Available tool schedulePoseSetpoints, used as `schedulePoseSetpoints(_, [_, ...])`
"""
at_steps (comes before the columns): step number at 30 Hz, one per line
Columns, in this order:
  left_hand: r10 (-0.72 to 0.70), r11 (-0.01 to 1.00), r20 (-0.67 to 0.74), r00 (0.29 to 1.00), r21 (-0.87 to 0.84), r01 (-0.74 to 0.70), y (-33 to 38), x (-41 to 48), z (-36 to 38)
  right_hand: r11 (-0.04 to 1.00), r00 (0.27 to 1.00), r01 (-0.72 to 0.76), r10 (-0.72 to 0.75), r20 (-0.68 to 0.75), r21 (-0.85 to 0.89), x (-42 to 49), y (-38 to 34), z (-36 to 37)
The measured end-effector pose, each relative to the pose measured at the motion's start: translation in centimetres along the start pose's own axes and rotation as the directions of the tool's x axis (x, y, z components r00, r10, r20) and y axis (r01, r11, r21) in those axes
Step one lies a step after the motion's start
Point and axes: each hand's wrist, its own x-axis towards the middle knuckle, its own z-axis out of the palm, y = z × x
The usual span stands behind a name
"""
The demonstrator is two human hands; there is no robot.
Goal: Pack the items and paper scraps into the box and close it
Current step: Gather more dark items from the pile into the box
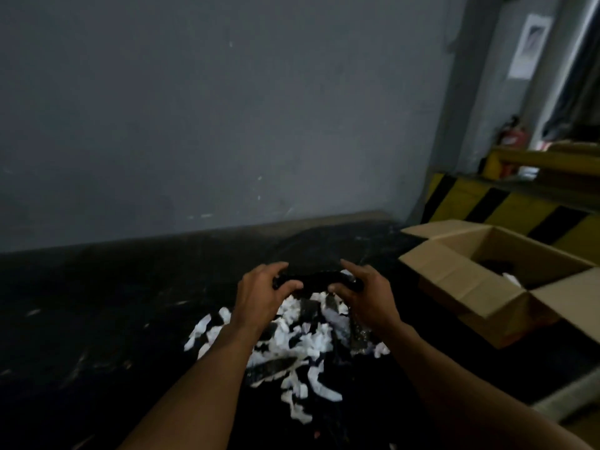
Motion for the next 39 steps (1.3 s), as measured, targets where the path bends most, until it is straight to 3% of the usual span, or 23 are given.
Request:
schedulePoseSetpoints(9, [0.131,0.989,0.028,0.991,-0.074,-0.129,9.3,2.9,5.9,0.998,0.995,-0.054,0.052,-0.082,-0.022,1.2,4.6,-10.3])
schedulePoseSetpoints(24, [0.231,0.948,0.081,0.97,-0.243,-0.206,33.2,4.8,25.6,0.981,0.967,-0.148,0.117,-0.228,-0.122,1.9,23.3,-33.2])
schedulePoseSetpoints(30, [0.26,0.946,0.072,0.963,-0.218,-0.24,37.6,7.9,31.1,0.978,0.953,-0.167,0.128,-0.276,-0.122,4.6,28.9,-36.4])
schedulePoseSetpoints(39, [0.23,0.962,0.12,0.966,-0.178,-0.207,37.4,16.0,39.7,0.972,0.953,-0.177,0.131,-0.272,-0.154,11.8,35.5,-35.9])
